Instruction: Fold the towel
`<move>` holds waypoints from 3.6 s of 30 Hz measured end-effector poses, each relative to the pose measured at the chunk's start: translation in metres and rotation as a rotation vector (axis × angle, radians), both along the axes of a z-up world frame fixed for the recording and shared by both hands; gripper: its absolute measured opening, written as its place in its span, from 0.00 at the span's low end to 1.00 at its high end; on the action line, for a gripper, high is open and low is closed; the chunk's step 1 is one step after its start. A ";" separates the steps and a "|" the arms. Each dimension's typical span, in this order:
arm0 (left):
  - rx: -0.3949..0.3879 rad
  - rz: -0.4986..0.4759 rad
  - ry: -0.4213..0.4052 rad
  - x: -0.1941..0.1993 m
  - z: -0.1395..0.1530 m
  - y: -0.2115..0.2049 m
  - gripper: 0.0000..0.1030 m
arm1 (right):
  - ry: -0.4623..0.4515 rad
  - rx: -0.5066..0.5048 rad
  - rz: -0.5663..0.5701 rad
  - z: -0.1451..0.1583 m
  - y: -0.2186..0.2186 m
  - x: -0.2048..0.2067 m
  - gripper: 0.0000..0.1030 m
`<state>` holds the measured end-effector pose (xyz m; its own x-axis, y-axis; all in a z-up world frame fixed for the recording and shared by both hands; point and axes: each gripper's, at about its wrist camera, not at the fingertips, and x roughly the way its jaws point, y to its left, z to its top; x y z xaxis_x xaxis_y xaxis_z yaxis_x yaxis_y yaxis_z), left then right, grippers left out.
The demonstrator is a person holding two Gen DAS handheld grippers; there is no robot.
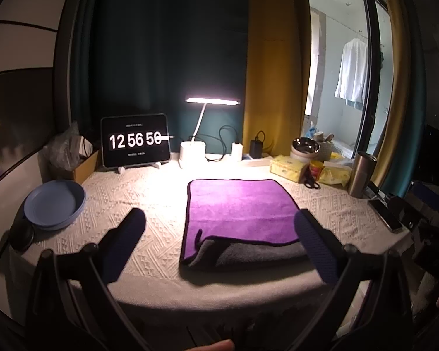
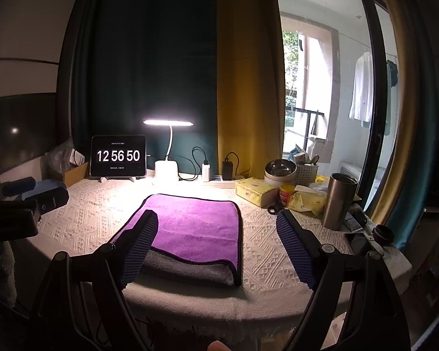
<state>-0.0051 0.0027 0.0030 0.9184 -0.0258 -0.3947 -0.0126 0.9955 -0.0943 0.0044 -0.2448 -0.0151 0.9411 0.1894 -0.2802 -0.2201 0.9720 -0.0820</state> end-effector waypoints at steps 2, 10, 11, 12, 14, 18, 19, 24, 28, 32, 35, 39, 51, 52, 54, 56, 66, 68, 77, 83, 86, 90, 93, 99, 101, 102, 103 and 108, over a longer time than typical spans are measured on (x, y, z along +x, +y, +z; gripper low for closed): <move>0.000 -0.001 -0.004 -0.001 0.000 0.000 0.99 | 0.000 0.000 0.000 0.000 0.000 0.000 0.83; 0.000 -0.008 -0.010 -0.001 0.002 0.001 0.99 | -0.002 -0.001 0.007 -0.001 0.000 0.000 0.83; 0.000 -0.007 -0.010 -0.001 0.002 0.001 0.99 | -0.002 -0.001 0.008 -0.002 0.000 0.000 0.83; -0.001 -0.007 -0.010 -0.001 0.002 0.001 0.99 | -0.002 -0.001 0.009 -0.002 0.000 0.000 0.83; 0.000 -0.007 -0.010 -0.001 0.002 0.001 0.99 | -0.001 -0.001 0.009 -0.002 0.000 0.000 0.83; 0.003 -0.009 -0.012 -0.001 0.004 0.001 0.99 | 0.002 0.001 0.011 -0.002 0.000 0.000 0.83; 0.003 -0.009 -0.011 -0.001 0.004 0.001 0.99 | 0.002 0.000 0.011 -0.002 0.001 0.000 0.83; 0.000 -0.011 -0.013 -0.001 0.006 0.002 0.99 | -0.001 0.002 0.006 -0.001 0.002 0.000 0.83; 0.002 -0.011 -0.017 0.000 0.008 0.003 0.99 | 0.000 0.002 0.007 -0.002 0.002 0.000 0.83; 0.001 -0.011 -0.017 -0.001 0.007 0.002 0.99 | 0.002 0.002 0.007 -0.002 0.002 0.001 0.83; 0.002 -0.012 -0.017 -0.001 0.007 0.002 0.99 | 0.002 0.003 0.006 -0.002 0.003 0.000 0.83; 0.002 -0.011 -0.018 -0.001 0.007 0.002 0.99 | 0.002 0.003 0.007 -0.002 0.002 0.000 0.83; 0.002 -0.012 -0.018 -0.001 0.007 0.002 0.99 | 0.005 0.004 0.007 -0.002 0.004 0.000 0.83; 0.003 -0.012 -0.019 -0.002 0.007 0.002 0.99 | 0.005 0.004 0.007 -0.002 0.004 0.000 0.83; 0.002 -0.013 -0.019 -0.002 0.006 0.002 0.99 | 0.006 0.004 0.006 -0.002 0.004 0.000 0.83; 0.004 -0.012 -0.018 -0.002 0.007 0.002 0.99 | 0.006 0.004 0.007 -0.002 0.005 -0.001 0.83; 0.013 -0.017 -0.003 0.006 0.002 0.002 0.99 | 0.028 0.012 0.011 -0.009 0.007 0.004 0.83; 0.015 -0.020 0.000 0.007 -0.001 -0.001 0.99 | 0.033 0.014 0.010 -0.009 0.006 0.006 0.83; 0.024 -0.042 0.038 0.025 -0.015 -0.006 0.99 | 0.069 0.014 0.005 -0.015 0.003 0.025 0.83; 0.030 -0.053 0.111 0.053 -0.034 -0.006 0.99 | 0.124 -0.005 0.024 -0.024 0.004 0.049 0.83; 0.040 -0.054 0.150 0.068 -0.047 -0.007 0.99 | 0.168 -0.013 0.054 -0.034 0.004 0.063 0.82; 0.053 -0.051 0.210 0.091 -0.066 -0.007 0.99 | 0.243 -0.028 0.075 -0.053 0.004 0.091 0.73; 0.068 -0.053 0.250 0.106 -0.079 -0.007 0.99 | 0.288 -0.031 0.074 -0.066 0.002 0.109 0.68; 0.079 -0.072 0.349 0.138 -0.114 -0.005 0.95 | 0.406 -0.013 0.069 -0.100 -0.006 0.142 0.61; 0.075 -0.079 0.394 0.148 -0.126 -0.005 0.86 | 0.446 -0.003 0.066 -0.111 -0.009 0.151 0.59; 0.074 -0.079 0.415 0.153 -0.131 -0.004 0.85 | 0.461 -0.002 0.065 -0.115 -0.009 0.153 0.59; 0.074 -0.076 0.425 0.156 -0.135 -0.003 0.85 | 0.480 0.000 0.067 -0.119 -0.010 0.157 0.59; 0.084 -0.075 0.480 0.167 -0.152 -0.002 0.84 | 0.534 -0.006 0.085 -0.135 -0.009 0.168 0.53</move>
<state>0.1621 0.0003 -0.1495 0.6294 -0.0347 -0.7763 0.0366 0.9992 -0.0149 0.1719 -0.2534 -0.1503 0.6491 0.2557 -0.7164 -0.3108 0.9488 0.0569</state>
